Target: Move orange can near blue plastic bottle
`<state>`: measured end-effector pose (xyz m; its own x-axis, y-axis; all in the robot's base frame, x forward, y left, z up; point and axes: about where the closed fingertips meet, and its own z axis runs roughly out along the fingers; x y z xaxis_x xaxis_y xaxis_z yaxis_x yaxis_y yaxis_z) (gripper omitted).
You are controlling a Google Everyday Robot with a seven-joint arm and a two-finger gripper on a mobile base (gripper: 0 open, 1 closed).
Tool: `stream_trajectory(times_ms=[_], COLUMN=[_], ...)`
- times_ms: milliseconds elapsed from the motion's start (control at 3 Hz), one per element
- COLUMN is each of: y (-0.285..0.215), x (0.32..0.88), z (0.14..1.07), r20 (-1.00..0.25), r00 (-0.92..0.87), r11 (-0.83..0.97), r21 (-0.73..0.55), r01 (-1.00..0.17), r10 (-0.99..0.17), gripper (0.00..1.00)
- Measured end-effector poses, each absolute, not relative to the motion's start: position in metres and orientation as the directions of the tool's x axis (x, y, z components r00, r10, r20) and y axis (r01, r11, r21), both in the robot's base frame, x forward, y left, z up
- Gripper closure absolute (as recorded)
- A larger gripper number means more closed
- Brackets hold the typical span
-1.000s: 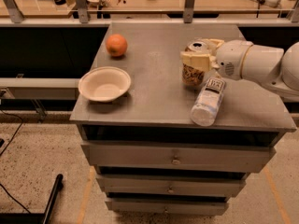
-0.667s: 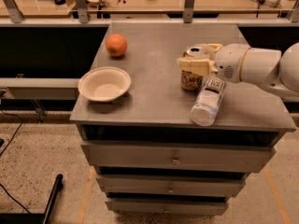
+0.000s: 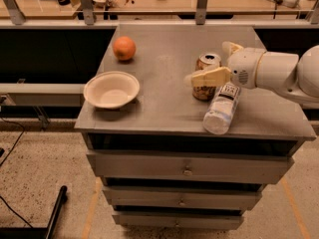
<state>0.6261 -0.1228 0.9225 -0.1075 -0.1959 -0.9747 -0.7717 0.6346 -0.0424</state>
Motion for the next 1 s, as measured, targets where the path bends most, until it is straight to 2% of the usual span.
stream_trajectory(times_ms=[667,1000], y=[-0.137,-0.137], x=[0.651,0.651], z=[1.009,1.009], r20=[-0.982,-0.982], r00=[-0.001,0.0], r11=[0.677,0.677], r21=[-0.131,-0.132], r01=[-0.725,-0.724], r10=[-0.191,-0.191], gripper=[0.0,0.0])
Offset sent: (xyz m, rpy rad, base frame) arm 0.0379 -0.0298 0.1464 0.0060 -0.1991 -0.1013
